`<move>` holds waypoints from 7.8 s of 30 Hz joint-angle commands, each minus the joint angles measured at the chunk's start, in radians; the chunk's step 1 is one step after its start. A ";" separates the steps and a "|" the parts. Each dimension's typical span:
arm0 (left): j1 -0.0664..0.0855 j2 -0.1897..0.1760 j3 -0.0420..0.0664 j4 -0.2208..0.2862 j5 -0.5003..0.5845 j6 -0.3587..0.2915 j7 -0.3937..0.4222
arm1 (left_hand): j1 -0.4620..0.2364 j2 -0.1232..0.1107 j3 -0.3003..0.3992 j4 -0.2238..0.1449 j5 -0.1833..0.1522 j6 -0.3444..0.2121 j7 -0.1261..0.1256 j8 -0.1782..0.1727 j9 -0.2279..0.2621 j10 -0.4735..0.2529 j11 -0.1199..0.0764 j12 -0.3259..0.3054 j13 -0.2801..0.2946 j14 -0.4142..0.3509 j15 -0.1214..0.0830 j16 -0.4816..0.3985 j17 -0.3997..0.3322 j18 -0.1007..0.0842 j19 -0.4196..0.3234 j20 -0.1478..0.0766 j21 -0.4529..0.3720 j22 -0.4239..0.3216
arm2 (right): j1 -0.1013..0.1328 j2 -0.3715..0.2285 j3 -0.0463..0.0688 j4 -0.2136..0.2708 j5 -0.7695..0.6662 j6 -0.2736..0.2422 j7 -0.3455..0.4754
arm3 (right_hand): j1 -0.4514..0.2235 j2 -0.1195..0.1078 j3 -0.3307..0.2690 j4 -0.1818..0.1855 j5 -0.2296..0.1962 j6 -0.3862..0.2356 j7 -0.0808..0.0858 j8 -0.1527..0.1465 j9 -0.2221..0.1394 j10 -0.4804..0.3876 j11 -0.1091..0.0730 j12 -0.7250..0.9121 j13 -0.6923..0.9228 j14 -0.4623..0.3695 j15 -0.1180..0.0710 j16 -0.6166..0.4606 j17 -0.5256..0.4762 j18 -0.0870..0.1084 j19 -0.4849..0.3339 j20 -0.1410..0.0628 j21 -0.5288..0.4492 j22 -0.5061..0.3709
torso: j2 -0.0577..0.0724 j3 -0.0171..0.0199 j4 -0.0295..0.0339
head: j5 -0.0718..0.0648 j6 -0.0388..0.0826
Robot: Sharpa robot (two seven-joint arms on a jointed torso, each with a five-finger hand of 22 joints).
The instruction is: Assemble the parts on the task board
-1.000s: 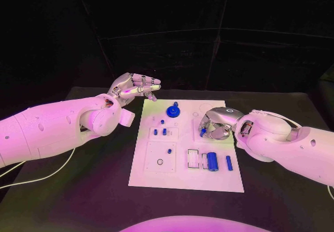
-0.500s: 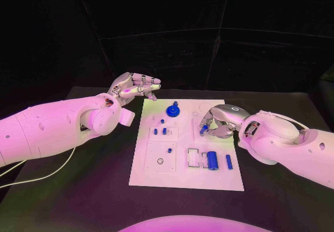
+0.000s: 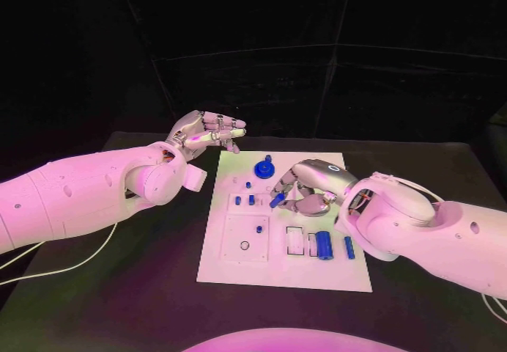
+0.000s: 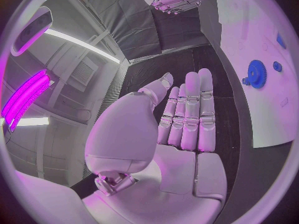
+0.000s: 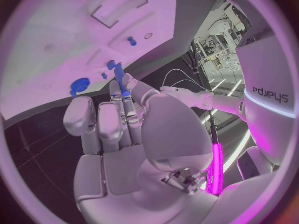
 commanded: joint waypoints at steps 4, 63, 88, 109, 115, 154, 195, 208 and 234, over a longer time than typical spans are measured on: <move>0.001 0.008 0.001 -0.005 0.003 0.013 0.005 | 0.001 0.010 -0.008 0.001 0.001 -0.005 0.001 -0.004 -0.002 -0.006 0.001 -0.006 -0.001 0.002 0.004 -0.006 -0.001 0.012 0.006 -0.001 -0.005 -0.002 | -0.013 0.080 -0.023 -0.016 0.017 0.011 0.055 | 0.007 -0.004 0.008 0.001 0.010 0.000 0.007 -0.005 -0.002 0.002 0.006 -0.007 -0.001 0.008 -0.004 0.007 -0.001 0.002 0.004 -0.001 0.006 -0.001 | 0.001 0.0000 0.0003 | 0.004 -0.002; 0.001 0.018 0.001 -0.011 0.003 0.024 -0.002 | 0.001 0.011 -0.010 0.001 0.001 -0.005 0.002 -0.004 -0.002 -0.007 0.001 -0.006 -0.001 0.002 0.005 -0.007 -0.003 0.012 0.006 0.000 -0.008 -0.004 | -0.053 0.232 -0.089 -0.118 -0.142 0.144 -0.026 | -0.029 -0.032 0.005 0.016 0.019 -0.032 0.019 -0.032 -0.011 -0.029 0.021 -0.049 -0.005 0.006 0.008 0.006 -0.009 0.003 -0.003 0.008 0.002 -0.010 | 0.001 -0.0002 -0.0008 | 0.024 -0.015; 0.001 0.018 0.001 -0.018 0.003 0.023 0.002 | 0.001 0.011 -0.010 0.001 0.001 -0.005 0.002 -0.004 -0.002 -0.007 0.001 -0.006 -0.001 0.002 0.005 -0.007 -0.003 0.012 0.006 0.000 -0.008 -0.004 | -0.055 0.088 -0.087 -0.008 -0.016 -0.075 0.151 | -0.038 -0.094 -0.266 0.069 0.070 -0.254 0.014 -0.041 -0.011 -0.276 0.052 -0.007 0.005 -0.016 0.036 -0.028 -0.084 0.023 -0.062 0.036 -0.059 -0.114 | -0.001 -0.0009 -0.0021 | 0.025 -0.017; 0.000 0.015 -0.015 -0.015 0.003 0.023 -0.001 | 0.001 0.011 -0.010 0.001 0.001 -0.005 0.002 -0.004 -0.002 -0.007 0.001 -0.006 -0.001 0.002 0.005 -0.007 -0.003 0.012 0.006 0.000 -0.008 -0.004 | -0.011 -0.257 -0.043 0.064 0.458 -0.081 -0.076 | -0.085 -0.029 -0.433 0.173 0.221 -0.164 -0.021 0.157 0.040 0.201 -0.034 1.017 0.986 0.044 -0.033 0.150 0.223 -0.032 0.106 -0.030 0.088 0.167 | -0.004 -0.0055 -0.0134 | -0.066 0.018; 0.000 0.011 -0.024 -0.014 0.003 0.023 -0.002 | 0.001 0.011 -0.010 0.001 0.001 -0.005 0.002 -0.004 -0.002 -0.007 0.001 -0.006 -0.001 0.002 0.005 -0.007 -0.003 0.012 0.006 0.000 -0.008 -0.004 | -0.018 -0.318 -0.076 0.105 0.368 -0.046 -0.181 | -0.115 -0.029 -0.494 0.209 0.262 -0.192 -0.019 0.206 0.049 0.235 -0.030 1.135 1.153 0.053 -0.030 0.186 0.296 -0.041 0.132 -0.025 0.114 0.220 | -0.009 -0.0075 -0.0203 | -0.069 0.017; -0.002 0.012 -0.033 -0.020 0.003 0.030 -0.002 | 0.000 0.012 -0.014 0.001 0.001 -0.006 0.002 -0.004 -0.002 -0.008 0.002 -0.005 0.000 0.002 0.005 -0.008 -0.004 0.012 0.007 0.000 -0.011 -0.007 | -0.100 -0.211 -0.105 0.091 0.201 0.016 -0.367 | -0.146 -0.025 -0.636 0.362 0.261 -0.247 -0.025 0.334 0.066 0.251 -0.032 1.172 1.243 0.058 -0.029 0.214 0.356 -0.046 0.141 -0.023 0.129 0.251 | -0.015 -0.0104 -0.0237 | -0.069 0.011; -0.002 0.005 -0.033 -0.013 0.003 0.036 -0.009 | 0.000 0.014 -0.016 0.002 0.001 -0.006 0.002 -0.003 -0.003 -0.008 0.002 -0.004 0.000 0.002 0.005 -0.009 -0.006 0.012 0.007 0.001 -0.013 -0.009 | -0.100 -0.196 -0.104 0.172 0.366 -0.196 -0.308 | -0.079 0.051 -0.640 0.344 0.389 -0.154 -0.075 0.460 0.113 0.263 -0.076 1.150 1.255 0.057 -0.065 0.209 0.355 -0.046 0.144 -0.053 0.131 0.258 | -0.015 -0.0111 -0.0230 | -0.059 0.010; -0.002 0.003 -0.033 -0.010 0.003 0.035 -0.011 | 0.001 0.014 -0.016 0.001 0.001 -0.006 0.002 -0.003 -0.003 -0.009 0.002 -0.004 0.000 0.001 0.005 -0.010 -0.006 0.012 0.008 0.000 -0.014 -0.010 | -0.100 -0.121 -0.103 0.127 0.302 -0.191 -0.397 | -0.102 0.060 -0.667 0.381 0.383 -0.129 -0.098 0.512 0.148 0.265 -0.095 1.135 1.250 0.056 -0.082 0.203 0.348 -0.046 0.142 -0.071 0.128 0.255 | -0.015 -0.0112 -0.0237 | -0.052 0.007; -0.002 0.001 -0.033 -0.008 0.003 0.039 -0.013 | 0.001 0.014 -0.016 0.001 0.001 -0.006 0.002 -0.003 -0.003 -0.009 0.002 -0.004 0.000 0.001 0.005 -0.010 -0.006 0.012 0.008 0.000 -0.014 -0.010 | -0.100 -0.095 -0.103 0.113 0.231 -0.212 -0.434 | -0.248 -0.066 -0.674 0.479 -0.001 -0.187 -0.095 0.578 0.203 0.249 -0.092 1.079 1.224 0.050 -0.082 0.177 0.312 -0.042 0.132 -0.072 0.114 0.236 | -0.016 -0.0108 -0.0248 | -0.046 0.002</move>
